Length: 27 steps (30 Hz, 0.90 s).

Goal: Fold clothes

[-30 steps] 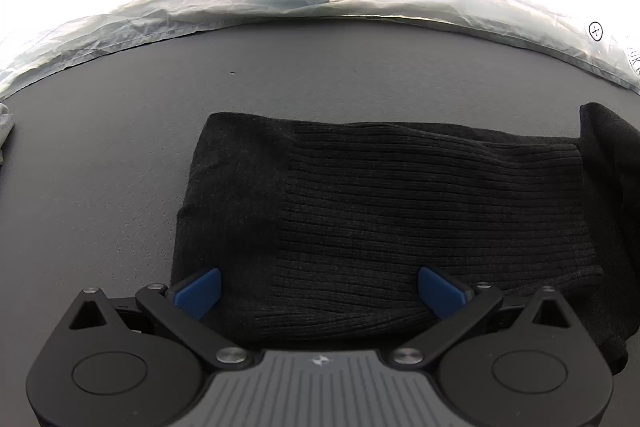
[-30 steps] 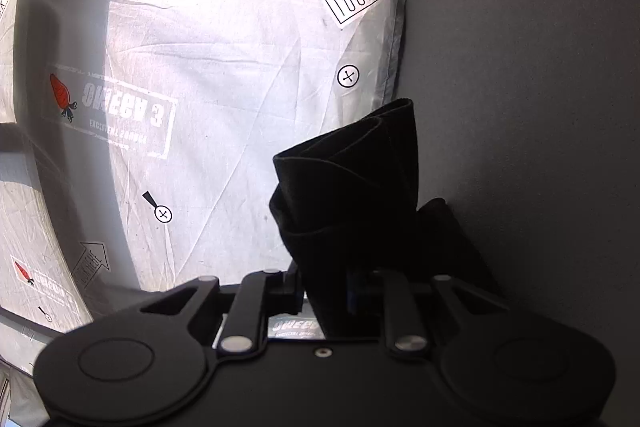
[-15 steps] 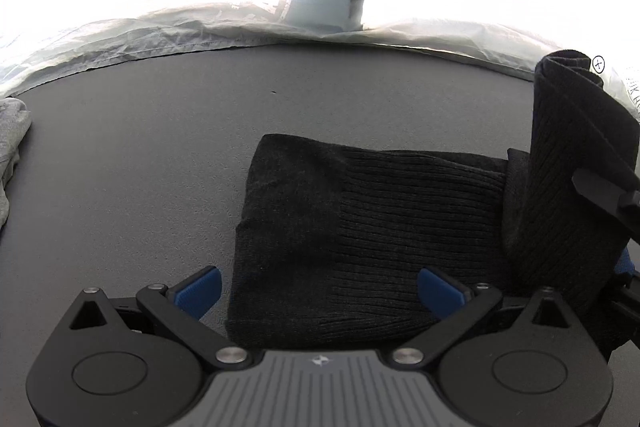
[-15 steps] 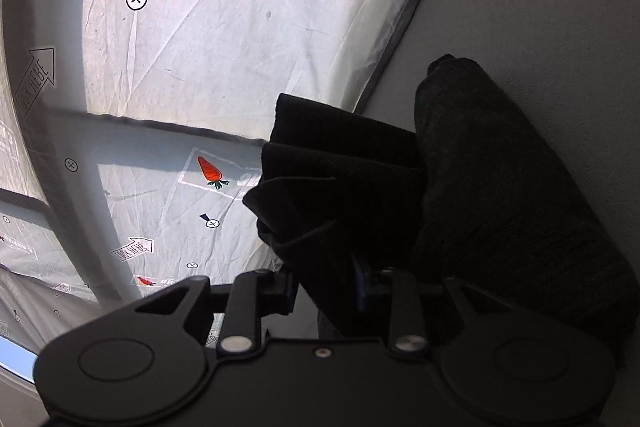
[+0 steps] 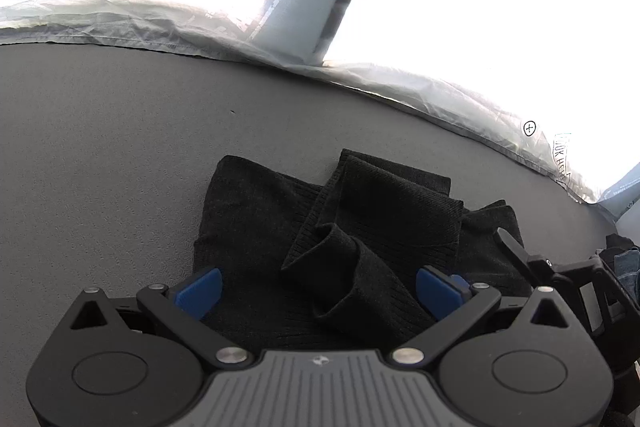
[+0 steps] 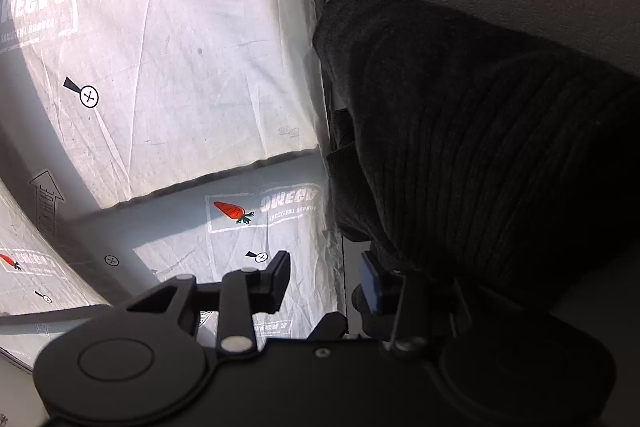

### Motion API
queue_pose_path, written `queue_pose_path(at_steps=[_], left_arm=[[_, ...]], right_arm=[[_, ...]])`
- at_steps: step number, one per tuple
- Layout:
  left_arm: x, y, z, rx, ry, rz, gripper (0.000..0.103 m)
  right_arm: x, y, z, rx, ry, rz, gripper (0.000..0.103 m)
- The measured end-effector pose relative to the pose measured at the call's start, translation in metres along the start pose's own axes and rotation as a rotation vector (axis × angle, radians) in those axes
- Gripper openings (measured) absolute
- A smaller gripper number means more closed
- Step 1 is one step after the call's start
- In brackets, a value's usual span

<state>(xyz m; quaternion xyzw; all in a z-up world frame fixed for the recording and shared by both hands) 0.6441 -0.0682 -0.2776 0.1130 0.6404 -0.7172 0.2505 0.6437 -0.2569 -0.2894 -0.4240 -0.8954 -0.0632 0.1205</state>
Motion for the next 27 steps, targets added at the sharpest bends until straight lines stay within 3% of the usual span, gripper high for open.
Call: queue_pose_path(at_steps=[3, 5, 8, 15, 16, 17, 18, 22, 27], left_arm=[[0.002, 0.006, 0.000, 0.019, -0.044, -0.024, 0.092], [0.001, 0.007, 0.000, 0.024, -0.073, -0.029, 0.075], [-0.003, 0.005, 0.006, 0.025, -0.056, -0.010, 0.058], [-0.004, 0.019, 0.023, -0.028, 0.048, -0.025, 0.057], [-0.004, 0.018, 0.024, -0.023, 0.043, -0.015, 0.046], [-0.004, 0.016, 0.025, -0.018, 0.038, -0.005, 0.015], [-0.004, 0.015, 0.025, -0.013, 0.033, 0.005, 0.009], [-0.011, -0.003, 0.026, -0.031, 0.046, 0.087, 0.008], [-0.031, -0.054, 0.018, -0.071, 0.059, 0.274, 0.008]], right_arm=[[-0.011, -0.025, 0.004, -0.021, 0.023, 0.036, 0.040], [-0.019, -0.039, 0.006, -0.037, 0.038, 0.065, 0.040], [-0.028, -0.051, 0.003, -0.056, 0.050, 0.097, 0.040], [-0.036, -0.063, 0.002, -0.070, 0.062, 0.129, 0.040], [-0.036, -0.062, 0.001, -0.069, 0.061, 0.129, 0.040], [-0.035, -0.062, 0.002, -0.069, 0.061, 0.129, 0.040], [-0.035, -0.063, 0.001, -0.071, 0.062, 0.131, 0.040], [-0.039, -0.070, -0.006, -0.100, 0.074, 0.149, 0.040], [-0.048, -0.086, -0.012, -0.120, 0.049, 0.171, 0.040]])
Point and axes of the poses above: each gripper's, at about its wrist camera, not at the fingertips, and y roughly the way its jaws point, z to its right, x to its underside, the point moved 10 cm from there along y, roughly the way its jaws point, and after that the axes turned 11 degrees about -x, right-handed, at the moved point
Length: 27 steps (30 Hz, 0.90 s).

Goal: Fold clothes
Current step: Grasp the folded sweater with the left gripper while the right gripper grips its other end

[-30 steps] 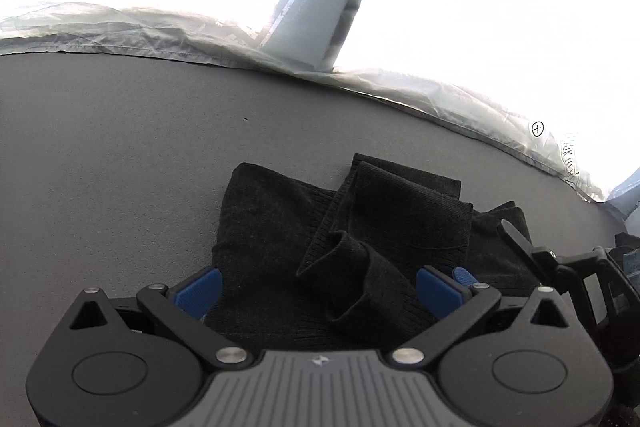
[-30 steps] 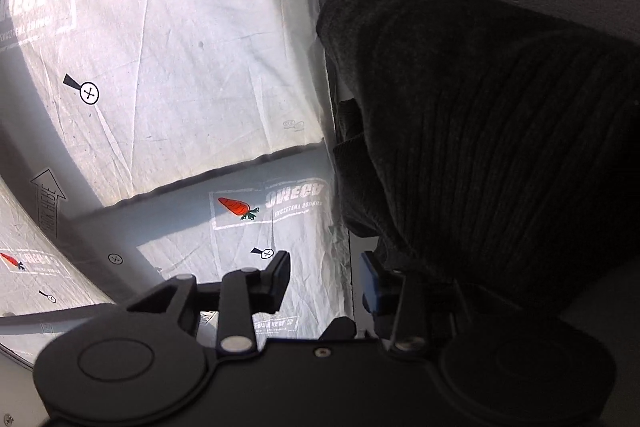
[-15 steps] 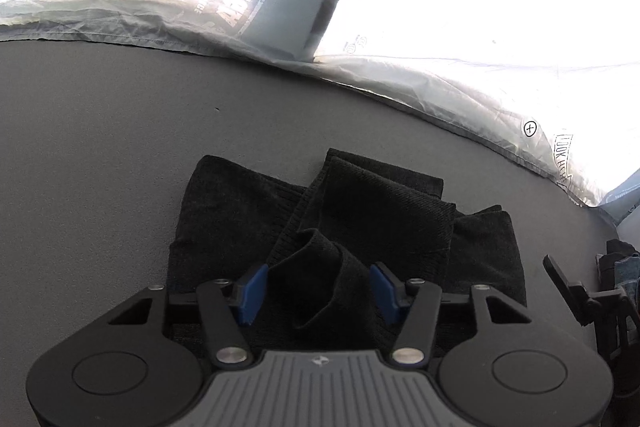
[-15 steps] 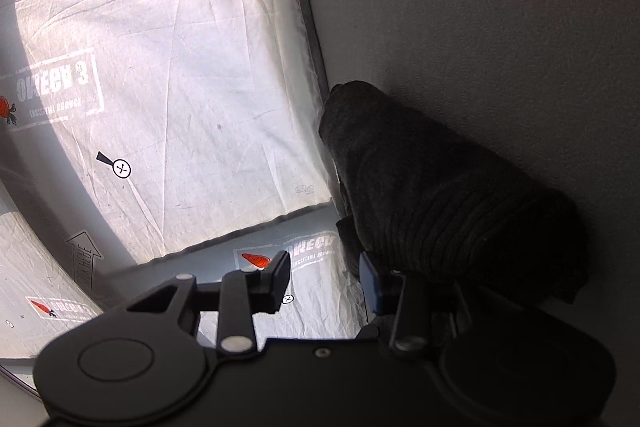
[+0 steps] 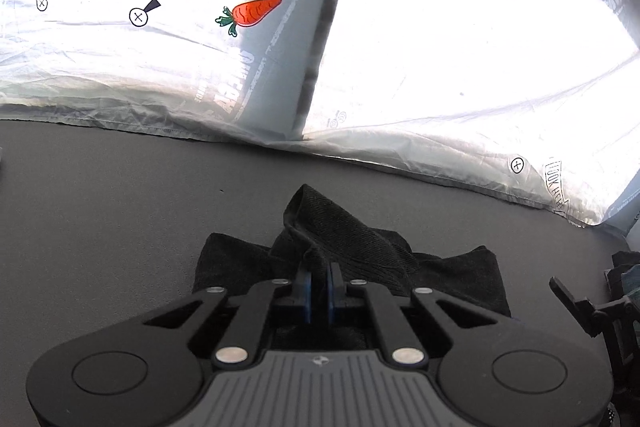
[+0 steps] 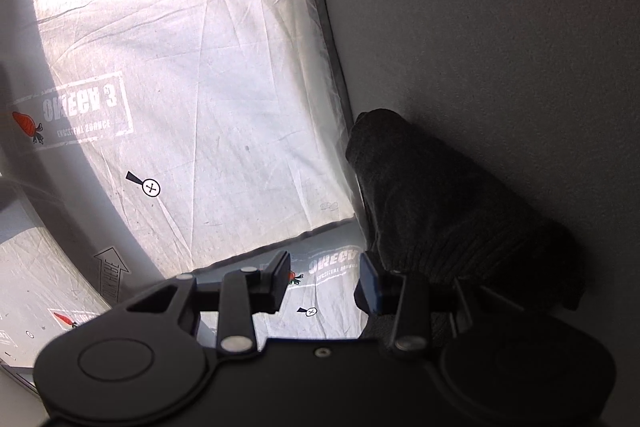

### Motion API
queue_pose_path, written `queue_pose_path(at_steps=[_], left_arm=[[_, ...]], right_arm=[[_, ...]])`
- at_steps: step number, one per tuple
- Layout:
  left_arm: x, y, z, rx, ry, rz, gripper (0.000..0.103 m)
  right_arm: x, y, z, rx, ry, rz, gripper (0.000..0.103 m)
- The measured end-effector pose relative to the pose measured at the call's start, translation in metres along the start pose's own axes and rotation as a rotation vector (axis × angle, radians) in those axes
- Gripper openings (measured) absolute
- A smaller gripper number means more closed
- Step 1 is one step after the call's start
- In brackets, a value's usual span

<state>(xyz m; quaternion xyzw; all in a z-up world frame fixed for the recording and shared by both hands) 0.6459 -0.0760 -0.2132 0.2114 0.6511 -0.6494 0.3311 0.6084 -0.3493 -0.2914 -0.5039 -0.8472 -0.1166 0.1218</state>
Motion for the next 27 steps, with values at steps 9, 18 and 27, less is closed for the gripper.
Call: queue_pose_path(at_steps=[9, 18, 27], left_arm=[[0.044, 0.013, -0.072, -0.151, -0.020, -0.106, 0.014], [0.053, 0.023, -0.114, -0.169, -0.081, -0.110, 0.057], [0.051, 0.059, -0.089, -0.057, -0.011, -0.153, 0.074]], right_arm=[[-0.018, -0.019, 0.011, 0.081, -0.041, 0.046, 0.044], [-0.013, -0.020, 0.021, 0.337, -0.319, -0.060, 0.050], [-0.001, 0.004, 0.029, 0.381, -0.367, -0.122, 0.058]])
Point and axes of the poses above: each gripper's, at about its wrist camera, not at the fingertips, and y roughly the way its jaws point, z to its right, x to its underside, the point moved 10 cm from there along y, roughly the way its jaws point, and after that the axes turned 11 degrees about -x, right-handed, at the moved point
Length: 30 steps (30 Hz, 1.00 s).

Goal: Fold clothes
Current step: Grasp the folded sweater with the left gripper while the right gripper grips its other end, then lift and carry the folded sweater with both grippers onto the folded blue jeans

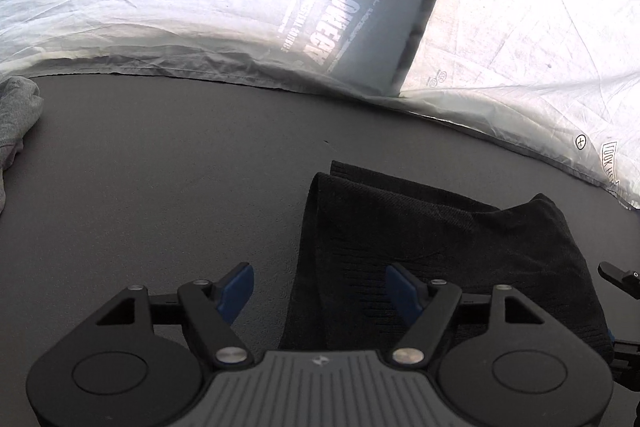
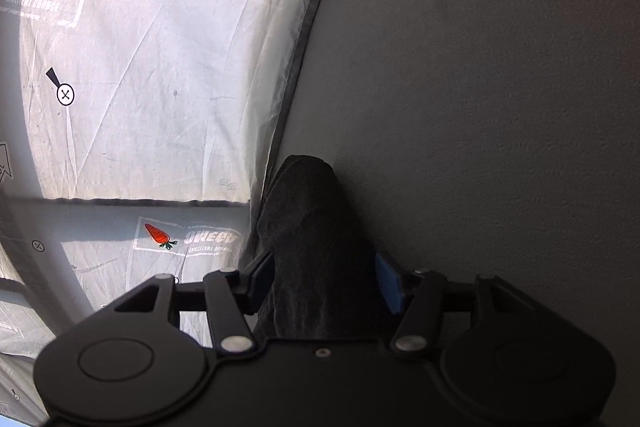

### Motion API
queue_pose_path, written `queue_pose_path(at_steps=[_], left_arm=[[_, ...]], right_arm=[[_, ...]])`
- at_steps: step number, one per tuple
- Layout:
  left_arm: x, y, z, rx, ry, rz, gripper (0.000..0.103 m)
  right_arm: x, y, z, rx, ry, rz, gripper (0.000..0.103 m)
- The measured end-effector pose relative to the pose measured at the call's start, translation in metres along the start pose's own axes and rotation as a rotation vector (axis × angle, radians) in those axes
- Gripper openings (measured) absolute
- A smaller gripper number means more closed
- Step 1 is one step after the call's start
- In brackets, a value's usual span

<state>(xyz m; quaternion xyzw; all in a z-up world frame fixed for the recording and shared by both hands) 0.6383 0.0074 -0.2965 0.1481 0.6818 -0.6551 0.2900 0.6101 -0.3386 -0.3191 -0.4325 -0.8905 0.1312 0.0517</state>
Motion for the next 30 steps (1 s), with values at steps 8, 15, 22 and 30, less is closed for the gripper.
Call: queue_pose_path(at_steps=[8, 15, 22, 30], left_arm=[[0.006, 0.025, 0.009, 0.064, -0.094, -0.081, 0.085], [0.010, 0.022, 0.015, 0.079, -0.143, -0.084, 0.057], [0.006, -0.006, 0.013, 0.064, -0.176, -0.073, 0.024], [0.050, -0.109, 0.032, 0.157, -0.115, -0.007, 0.022]], right_arm=[[0.003, 0.025, -0.005, 0.080, -0.093, -0.040, 0.063], [0.013, 0.035, -0.017, 0.164, -0.264, -0.103, 0.036], [0.034, 0.015, -0.044, 0.207, -0.444, -0.077, 0.022], [0.083, -0.071, -0.097, 0.210, -0.626, -0.054, 0.021]])
Point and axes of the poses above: each gripper's, at about its wrist camera, not at the fingertips, and y roughly the way its jaws point, z to its right, x to its underside, the point moved 10 cm from there along y, roughly the way its jaws point, and after that the axes turned 11 degrees about -x, right-handed, at the moved point
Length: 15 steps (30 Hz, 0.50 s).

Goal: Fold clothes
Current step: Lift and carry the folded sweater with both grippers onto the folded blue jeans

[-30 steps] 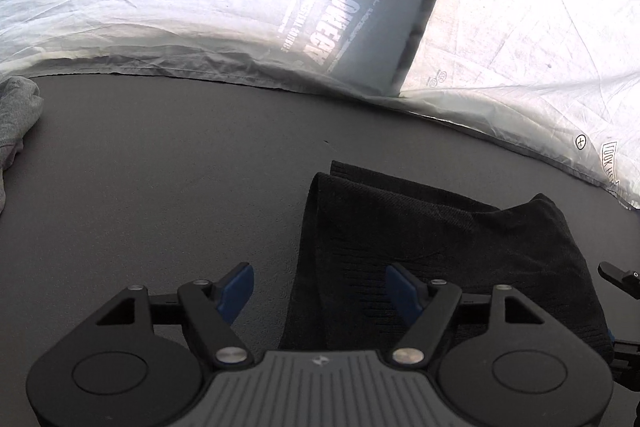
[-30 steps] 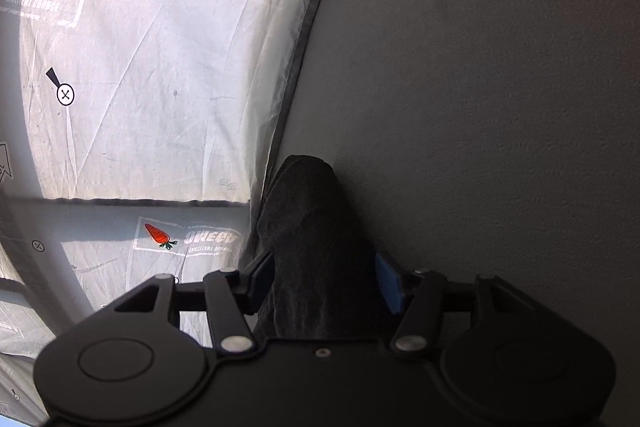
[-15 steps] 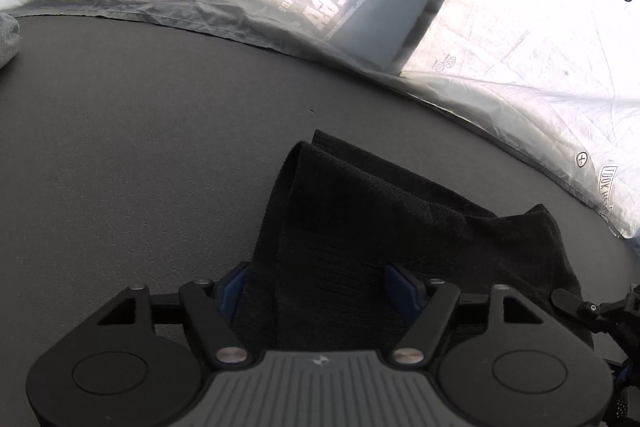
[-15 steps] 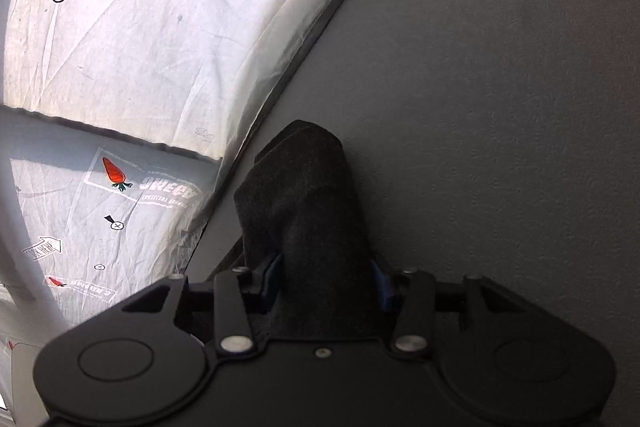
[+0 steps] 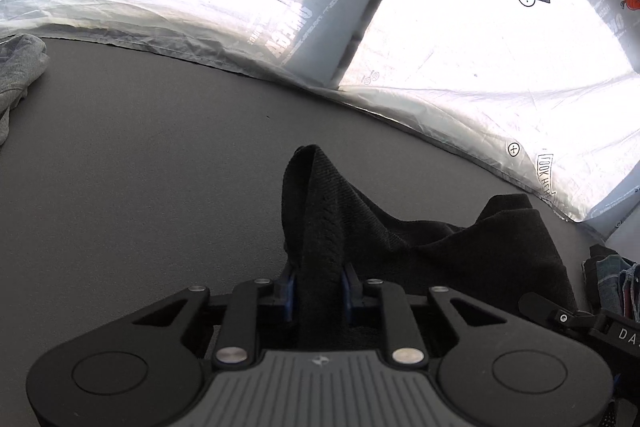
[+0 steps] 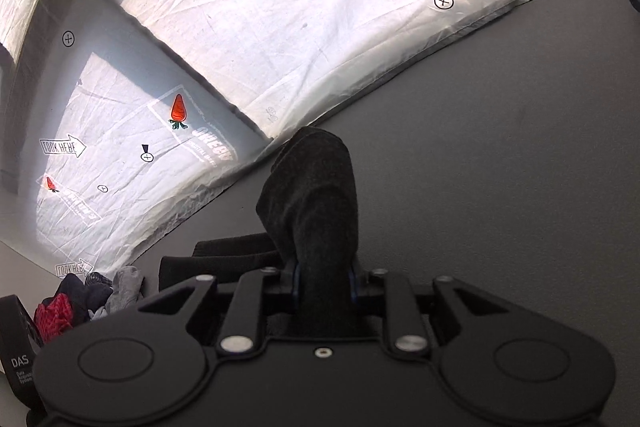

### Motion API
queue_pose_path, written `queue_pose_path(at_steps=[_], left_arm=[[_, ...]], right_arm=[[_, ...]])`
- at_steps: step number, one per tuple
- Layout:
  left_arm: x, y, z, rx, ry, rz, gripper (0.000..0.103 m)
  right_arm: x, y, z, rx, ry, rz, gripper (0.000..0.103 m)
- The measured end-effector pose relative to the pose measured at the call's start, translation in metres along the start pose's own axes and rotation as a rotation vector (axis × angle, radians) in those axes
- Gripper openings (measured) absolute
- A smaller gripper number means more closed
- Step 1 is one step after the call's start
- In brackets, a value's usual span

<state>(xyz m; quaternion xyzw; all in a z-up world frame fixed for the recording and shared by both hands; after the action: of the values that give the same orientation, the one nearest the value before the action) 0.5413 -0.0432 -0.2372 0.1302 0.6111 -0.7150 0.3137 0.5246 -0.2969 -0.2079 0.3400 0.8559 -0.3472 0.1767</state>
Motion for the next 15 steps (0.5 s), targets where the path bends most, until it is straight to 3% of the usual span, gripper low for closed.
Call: queue_pose_path(at_steps=[9, 15], left_arm=[[0.045, -0.116, 0.021, 0.218, 0.124, 0.080, 0.022], [0.084, -0.165, 0.085, 0.397, 0.244, 0.079, 0.022]], right_arm=[[0.022, -0.139, -0.027, 0.126, -0.032, 0.199, 0.022], [0.034, -0.237, -0.011, 0.264, 0.001, 0.329, 0.022]])
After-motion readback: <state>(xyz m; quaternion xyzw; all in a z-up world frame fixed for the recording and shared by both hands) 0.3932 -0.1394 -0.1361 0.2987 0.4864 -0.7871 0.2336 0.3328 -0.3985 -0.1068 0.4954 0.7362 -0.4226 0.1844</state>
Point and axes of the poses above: each gripper's, at about its wrist camera, not at the fingertips, and y roughly the way its jaws point, z to its right, x to its underside, the point moved 10 cm from there along y, roughly the way its jaws point, and after that the axes turned 11 degrees about -x, right-handed, at the moved point
